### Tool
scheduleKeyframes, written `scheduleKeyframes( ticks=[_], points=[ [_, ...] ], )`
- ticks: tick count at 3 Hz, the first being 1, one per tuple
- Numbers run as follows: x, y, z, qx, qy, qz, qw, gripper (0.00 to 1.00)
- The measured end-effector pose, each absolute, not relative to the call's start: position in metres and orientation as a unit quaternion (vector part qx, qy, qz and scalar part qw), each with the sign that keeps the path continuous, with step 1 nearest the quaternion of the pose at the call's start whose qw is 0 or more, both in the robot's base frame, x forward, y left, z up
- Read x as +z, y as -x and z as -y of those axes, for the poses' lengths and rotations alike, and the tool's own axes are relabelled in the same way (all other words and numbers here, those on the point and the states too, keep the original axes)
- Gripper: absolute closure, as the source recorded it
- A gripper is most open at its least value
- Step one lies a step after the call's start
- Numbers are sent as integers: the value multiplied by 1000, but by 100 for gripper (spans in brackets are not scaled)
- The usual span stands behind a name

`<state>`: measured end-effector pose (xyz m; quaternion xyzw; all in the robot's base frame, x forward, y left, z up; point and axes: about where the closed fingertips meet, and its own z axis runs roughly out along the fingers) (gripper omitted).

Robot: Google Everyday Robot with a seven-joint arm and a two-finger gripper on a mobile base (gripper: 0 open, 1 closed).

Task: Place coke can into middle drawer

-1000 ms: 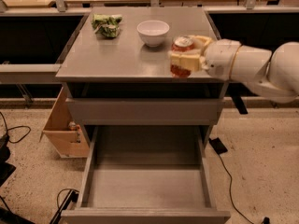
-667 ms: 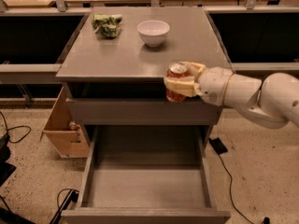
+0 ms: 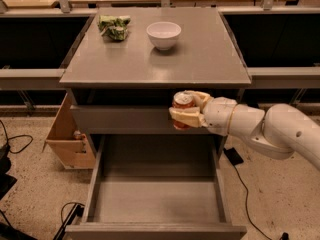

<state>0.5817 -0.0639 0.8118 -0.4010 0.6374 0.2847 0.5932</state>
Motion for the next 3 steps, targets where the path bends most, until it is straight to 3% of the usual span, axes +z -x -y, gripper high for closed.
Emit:
scheduleKeyframes(
  ticks=[3],
  points=[
    [655,-571,15,344,380,-664,544,100]
  ],
)
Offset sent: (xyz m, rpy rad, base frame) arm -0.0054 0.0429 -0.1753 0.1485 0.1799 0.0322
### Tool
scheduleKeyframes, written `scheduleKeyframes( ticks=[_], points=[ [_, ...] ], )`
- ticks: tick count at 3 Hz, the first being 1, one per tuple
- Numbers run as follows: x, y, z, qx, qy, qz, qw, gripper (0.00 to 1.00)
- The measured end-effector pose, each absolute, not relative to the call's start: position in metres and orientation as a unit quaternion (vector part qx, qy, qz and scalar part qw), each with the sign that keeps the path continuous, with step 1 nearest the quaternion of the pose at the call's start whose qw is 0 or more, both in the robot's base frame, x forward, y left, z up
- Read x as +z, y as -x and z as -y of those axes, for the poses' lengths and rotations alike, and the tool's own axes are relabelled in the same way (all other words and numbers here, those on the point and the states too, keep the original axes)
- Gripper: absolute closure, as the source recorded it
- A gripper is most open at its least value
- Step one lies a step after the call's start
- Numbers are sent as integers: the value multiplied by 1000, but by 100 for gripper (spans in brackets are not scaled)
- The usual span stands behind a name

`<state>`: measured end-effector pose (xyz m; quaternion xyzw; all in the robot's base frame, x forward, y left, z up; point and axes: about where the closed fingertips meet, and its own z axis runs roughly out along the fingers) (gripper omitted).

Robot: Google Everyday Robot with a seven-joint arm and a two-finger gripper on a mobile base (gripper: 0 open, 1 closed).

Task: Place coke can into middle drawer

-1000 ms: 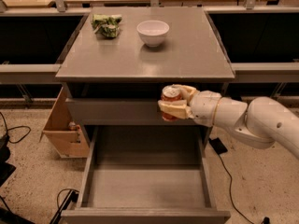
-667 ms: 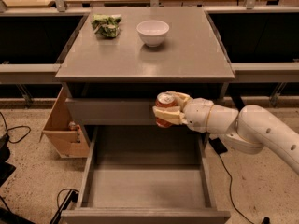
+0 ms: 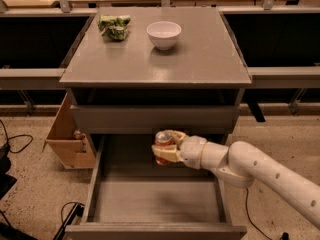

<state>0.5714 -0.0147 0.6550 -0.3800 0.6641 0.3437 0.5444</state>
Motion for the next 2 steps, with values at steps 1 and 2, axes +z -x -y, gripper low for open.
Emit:
scheduleKeyframes(
  ticks=[1,2],
  points=[
    [596,-561,-1,351,398,-670,519,100],
    [549,-549,-12,354,420,-667,503,100]
  ],
)
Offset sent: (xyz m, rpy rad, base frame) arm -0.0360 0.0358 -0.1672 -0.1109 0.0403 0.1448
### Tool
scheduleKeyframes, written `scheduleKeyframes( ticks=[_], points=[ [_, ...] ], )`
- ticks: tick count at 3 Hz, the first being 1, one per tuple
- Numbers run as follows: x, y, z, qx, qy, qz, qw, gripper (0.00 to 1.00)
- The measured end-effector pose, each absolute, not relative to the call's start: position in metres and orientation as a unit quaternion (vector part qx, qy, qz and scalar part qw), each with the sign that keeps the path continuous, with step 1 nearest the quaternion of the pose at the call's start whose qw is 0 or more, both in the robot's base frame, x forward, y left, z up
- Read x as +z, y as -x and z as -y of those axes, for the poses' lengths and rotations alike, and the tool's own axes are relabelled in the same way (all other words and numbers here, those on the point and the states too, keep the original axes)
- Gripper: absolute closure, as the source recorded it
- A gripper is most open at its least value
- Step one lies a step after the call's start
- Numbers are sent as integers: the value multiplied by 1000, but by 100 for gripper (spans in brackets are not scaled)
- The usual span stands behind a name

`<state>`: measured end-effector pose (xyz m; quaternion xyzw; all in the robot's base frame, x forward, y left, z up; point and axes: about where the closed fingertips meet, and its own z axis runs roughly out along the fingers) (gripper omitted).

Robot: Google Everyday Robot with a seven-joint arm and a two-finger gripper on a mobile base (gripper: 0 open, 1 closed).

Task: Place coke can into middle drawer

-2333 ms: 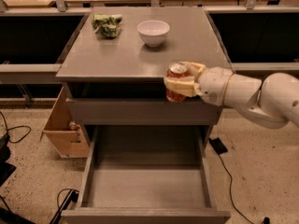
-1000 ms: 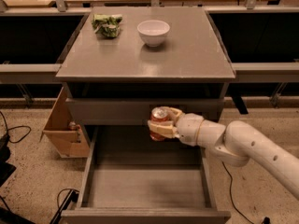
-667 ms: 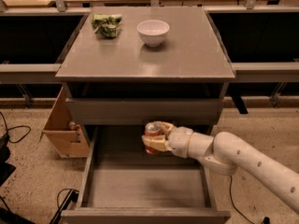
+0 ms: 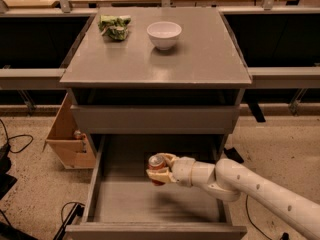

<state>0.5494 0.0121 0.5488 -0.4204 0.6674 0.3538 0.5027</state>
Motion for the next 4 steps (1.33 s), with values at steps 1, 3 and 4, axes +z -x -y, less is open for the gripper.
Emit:
scheduleKeyframes(
  ticks=[1,3,4],
  points=[
    [514,-538,-22,363,427,-664,494,100],
    [469,-523,-40,392,430,-661,474,100],
    [466,-522,-41,394,428,-661,473,87]
  ],
)
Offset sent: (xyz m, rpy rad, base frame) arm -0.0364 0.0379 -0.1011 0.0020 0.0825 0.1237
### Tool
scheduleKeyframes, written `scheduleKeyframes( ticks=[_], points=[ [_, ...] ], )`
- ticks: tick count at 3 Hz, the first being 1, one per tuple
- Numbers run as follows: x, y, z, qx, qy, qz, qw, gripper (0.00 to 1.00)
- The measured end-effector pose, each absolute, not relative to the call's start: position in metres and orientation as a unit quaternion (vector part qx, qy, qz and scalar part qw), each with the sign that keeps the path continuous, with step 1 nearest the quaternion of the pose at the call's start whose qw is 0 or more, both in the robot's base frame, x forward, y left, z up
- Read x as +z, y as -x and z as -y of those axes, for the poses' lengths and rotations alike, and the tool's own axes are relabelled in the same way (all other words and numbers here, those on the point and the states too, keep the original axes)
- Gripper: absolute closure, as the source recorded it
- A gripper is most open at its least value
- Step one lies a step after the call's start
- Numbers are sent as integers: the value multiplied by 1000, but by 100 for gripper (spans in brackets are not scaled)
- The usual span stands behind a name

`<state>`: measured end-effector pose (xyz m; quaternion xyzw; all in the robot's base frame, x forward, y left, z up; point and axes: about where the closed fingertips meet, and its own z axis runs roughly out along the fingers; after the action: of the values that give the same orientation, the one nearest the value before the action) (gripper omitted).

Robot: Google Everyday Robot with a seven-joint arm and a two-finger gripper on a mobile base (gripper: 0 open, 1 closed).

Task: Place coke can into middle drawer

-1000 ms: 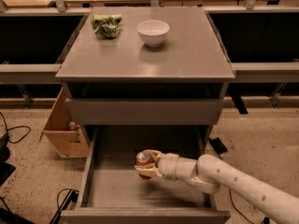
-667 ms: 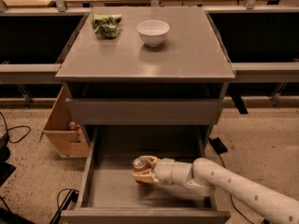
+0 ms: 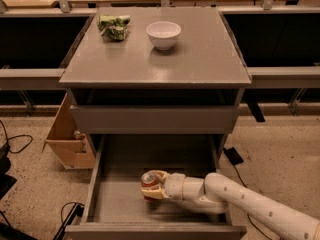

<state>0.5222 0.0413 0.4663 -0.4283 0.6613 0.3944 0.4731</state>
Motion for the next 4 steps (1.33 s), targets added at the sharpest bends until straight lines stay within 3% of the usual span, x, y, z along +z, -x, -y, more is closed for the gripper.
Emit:
scheduleKeyframes(
  ticks=[3,4],
  points=[
    [466,-522,-41,394,428,-661,473,9],
    [466,-522,-41,395,428,-661,473,0]
  ],
)
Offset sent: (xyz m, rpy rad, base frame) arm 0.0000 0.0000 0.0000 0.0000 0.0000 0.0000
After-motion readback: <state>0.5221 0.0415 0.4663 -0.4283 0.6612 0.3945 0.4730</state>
